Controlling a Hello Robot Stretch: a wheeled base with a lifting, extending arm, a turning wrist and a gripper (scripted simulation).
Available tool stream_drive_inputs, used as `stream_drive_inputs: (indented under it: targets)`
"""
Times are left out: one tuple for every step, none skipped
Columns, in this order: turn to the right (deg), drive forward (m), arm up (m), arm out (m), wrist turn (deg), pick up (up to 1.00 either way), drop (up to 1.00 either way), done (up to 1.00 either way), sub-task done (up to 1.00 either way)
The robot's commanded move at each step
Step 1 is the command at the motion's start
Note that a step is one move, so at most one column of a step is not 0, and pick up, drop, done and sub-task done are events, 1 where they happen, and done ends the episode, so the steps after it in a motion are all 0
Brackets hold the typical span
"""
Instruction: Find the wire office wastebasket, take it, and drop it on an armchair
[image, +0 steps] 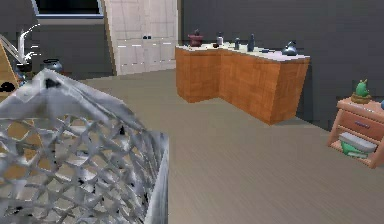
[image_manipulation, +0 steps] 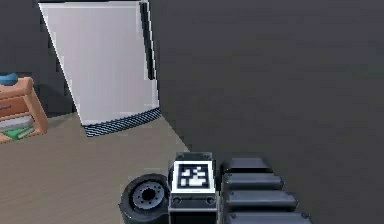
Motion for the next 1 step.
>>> stream_drive_inputs:
  targets:
    - [-30.0,0.0,0.0,0.0,0.0,0.0,0.0,0.0,0.0]
